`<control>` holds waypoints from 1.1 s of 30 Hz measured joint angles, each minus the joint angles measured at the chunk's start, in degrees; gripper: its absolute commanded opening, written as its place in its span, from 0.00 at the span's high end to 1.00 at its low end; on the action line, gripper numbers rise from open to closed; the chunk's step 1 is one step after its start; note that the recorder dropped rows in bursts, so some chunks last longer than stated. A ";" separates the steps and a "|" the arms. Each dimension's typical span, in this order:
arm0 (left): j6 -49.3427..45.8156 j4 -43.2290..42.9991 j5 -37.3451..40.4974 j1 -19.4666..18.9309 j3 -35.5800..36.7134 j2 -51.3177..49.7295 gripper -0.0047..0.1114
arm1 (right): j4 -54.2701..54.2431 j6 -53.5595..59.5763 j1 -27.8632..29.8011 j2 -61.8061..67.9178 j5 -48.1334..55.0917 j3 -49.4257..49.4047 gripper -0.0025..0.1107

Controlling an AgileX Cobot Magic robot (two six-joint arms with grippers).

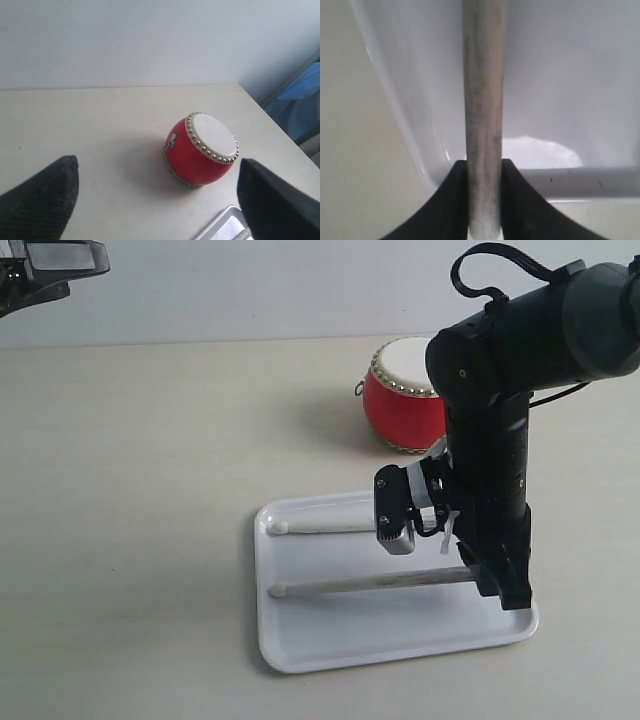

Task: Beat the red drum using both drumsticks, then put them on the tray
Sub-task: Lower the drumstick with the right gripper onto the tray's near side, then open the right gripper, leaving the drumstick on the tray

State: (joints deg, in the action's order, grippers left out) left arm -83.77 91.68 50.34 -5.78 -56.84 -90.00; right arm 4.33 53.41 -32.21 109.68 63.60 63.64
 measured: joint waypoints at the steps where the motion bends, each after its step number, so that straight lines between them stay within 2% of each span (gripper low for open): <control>1: 0.00 0.00 0.00 0.00 0.00 0.00 0.25 | 0.11 0.01 0.00 0.00 -0.28 0.00 0.78; 7: 0.00 0.00 0.00 0.00 0.00 0.00 0.25 | 0.21 -0.92 0.00 0.00 -0.65 0.00 0.63; 14: 0.00 -0.36 0.00 0.00 0.00 0.00 0.25 | 0.21 -1.26 0.00 0.00 -0.88 0.00 0.52; 23: -0.33 -0.59 0.11 0.00 0.00 0.00 0.25 | 0.21 -3.82 0.00 -3.50 -1.13 0.00 0.51; 30: -1.18 -0.62 1.36 0.00 0.00 0.00 0.25 | 0.09 -12.92 0.00 -16.47 -1.34 0.00 0.51; 32: -1.18 -0.62 2.31 0.00 0.00 0.00 0.28 | 0.09 -16.30 0.00 -21.02 -1.45 0.00 0.51; 33: -1.18 -0.62 2.83 0.00 0.00 0.00 0.35 | 0.09 -17.35 0.00 -22.59 -1.56 0.00 0.51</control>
State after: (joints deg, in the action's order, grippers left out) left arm -84.95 91.06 53.17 -5.78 -56.84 -90.00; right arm 4.43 36.06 -32.21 87.08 62.04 63.64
